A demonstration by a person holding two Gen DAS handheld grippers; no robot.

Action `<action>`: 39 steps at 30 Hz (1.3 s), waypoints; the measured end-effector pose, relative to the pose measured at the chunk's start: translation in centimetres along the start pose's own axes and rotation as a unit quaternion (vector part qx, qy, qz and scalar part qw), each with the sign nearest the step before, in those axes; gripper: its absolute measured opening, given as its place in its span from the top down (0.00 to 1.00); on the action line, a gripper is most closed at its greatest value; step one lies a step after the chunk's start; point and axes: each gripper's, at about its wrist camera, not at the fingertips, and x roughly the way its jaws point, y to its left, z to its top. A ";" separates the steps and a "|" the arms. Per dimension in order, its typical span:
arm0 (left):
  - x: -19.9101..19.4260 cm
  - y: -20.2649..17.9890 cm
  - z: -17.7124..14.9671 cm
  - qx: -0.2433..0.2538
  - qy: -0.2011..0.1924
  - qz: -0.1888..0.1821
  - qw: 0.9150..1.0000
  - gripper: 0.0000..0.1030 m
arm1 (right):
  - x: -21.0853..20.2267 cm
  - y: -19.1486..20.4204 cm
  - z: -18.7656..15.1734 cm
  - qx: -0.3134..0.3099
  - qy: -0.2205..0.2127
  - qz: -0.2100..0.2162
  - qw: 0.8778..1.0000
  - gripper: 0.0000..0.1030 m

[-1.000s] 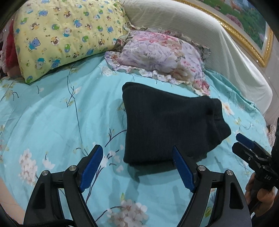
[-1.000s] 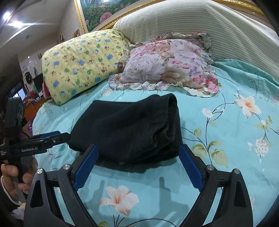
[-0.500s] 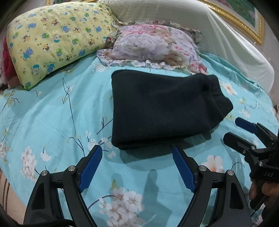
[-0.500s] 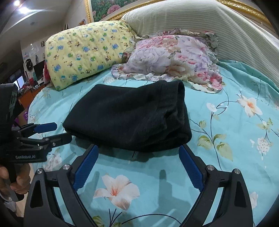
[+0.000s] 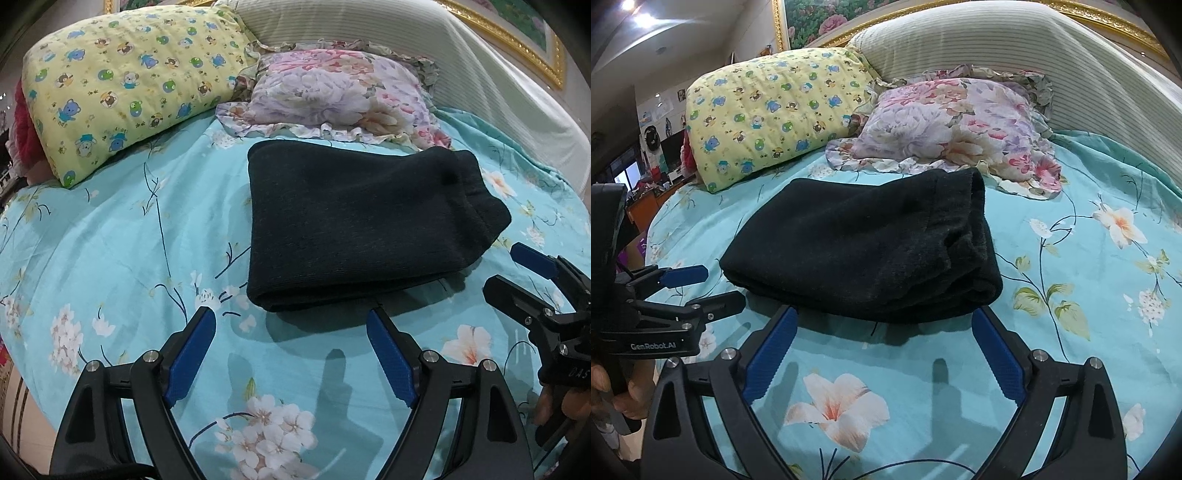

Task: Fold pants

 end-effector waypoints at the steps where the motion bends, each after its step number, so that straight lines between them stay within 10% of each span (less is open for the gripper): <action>1: 0.0 0.0 0.0 -0.001 0.000 0.001 1.000 0.18 | 0.1 0.0 0.0 -0.001 0.001 0.001 1.000 0.07; 39: 0.1 0.4 0.2 0.001 -0.006 0.010 1.000 0.18 | 0.7 0.8 -0.2 -0.006 -0.006 0.008 1.000 0.07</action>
